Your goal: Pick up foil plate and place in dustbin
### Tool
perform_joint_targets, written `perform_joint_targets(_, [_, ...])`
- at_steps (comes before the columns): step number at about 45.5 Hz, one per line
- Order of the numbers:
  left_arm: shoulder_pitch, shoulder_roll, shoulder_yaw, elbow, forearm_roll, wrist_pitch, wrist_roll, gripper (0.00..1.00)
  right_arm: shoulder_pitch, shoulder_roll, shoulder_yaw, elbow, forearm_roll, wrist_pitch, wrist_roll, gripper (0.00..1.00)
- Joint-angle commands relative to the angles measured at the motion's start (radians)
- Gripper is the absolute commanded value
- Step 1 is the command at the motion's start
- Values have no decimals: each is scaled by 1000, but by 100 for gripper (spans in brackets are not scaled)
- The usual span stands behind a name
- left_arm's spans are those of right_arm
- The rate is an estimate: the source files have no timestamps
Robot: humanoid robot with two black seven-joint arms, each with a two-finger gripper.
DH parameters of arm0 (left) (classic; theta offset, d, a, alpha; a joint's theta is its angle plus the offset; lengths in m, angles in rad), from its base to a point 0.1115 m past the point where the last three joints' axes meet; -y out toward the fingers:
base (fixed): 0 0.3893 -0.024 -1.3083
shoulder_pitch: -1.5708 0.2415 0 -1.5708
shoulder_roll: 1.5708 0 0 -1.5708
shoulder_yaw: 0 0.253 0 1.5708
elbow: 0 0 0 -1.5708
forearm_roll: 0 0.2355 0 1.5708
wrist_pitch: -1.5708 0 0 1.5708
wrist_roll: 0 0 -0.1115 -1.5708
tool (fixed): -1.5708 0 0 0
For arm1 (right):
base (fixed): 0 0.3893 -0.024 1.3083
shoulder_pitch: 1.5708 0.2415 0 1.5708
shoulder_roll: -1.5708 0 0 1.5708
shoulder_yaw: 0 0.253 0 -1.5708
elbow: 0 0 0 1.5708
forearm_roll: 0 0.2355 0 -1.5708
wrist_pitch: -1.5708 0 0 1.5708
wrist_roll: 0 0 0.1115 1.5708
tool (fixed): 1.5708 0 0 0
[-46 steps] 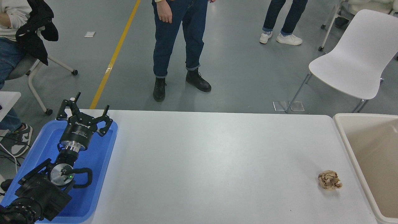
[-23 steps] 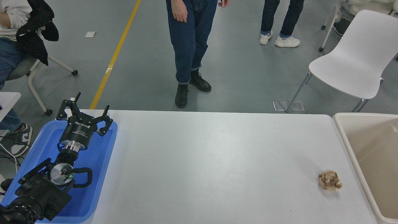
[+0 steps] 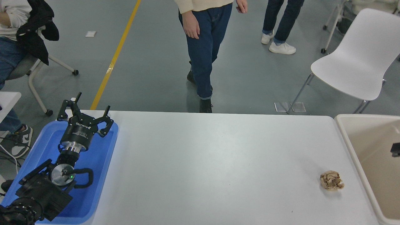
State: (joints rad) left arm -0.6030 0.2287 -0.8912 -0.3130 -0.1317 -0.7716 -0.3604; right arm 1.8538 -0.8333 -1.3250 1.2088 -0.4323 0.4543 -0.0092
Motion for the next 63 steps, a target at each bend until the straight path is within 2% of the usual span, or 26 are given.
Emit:
perform_joint_targets(1, [0, 0, 0, 0, 0, 0, 0, 100, 266, 221, -149, 35, 9, 331, 0, 100])
perform_joint_targets(13, [2, 1, 0, 0, 0, 0, 0, 100, 383, 342, -66, 46, 20, 331, 3, 100])
perform_joint_targets(21, [2, 1, 0, 0, -2, 0, -2, 100, 450, 358, 44, 75, 41, 331, 3, 100])
perform_joint_targets(32, [3, 1, 0, 0, -2, 0, -3, 100, 490, 479, 59, 74, 76, 331, 3, 100])
perform_joint_targets(41, [3, 1, 0, 0, -2, 2, -3, 100, 498, 502, 58, 63, 116, 331, 2, 100])
perform_joint_targets(63, [3, 1, 0, 0, -2, 0, -3, 100, 492, 499, 27, 63, 119, 331, 3, 100])
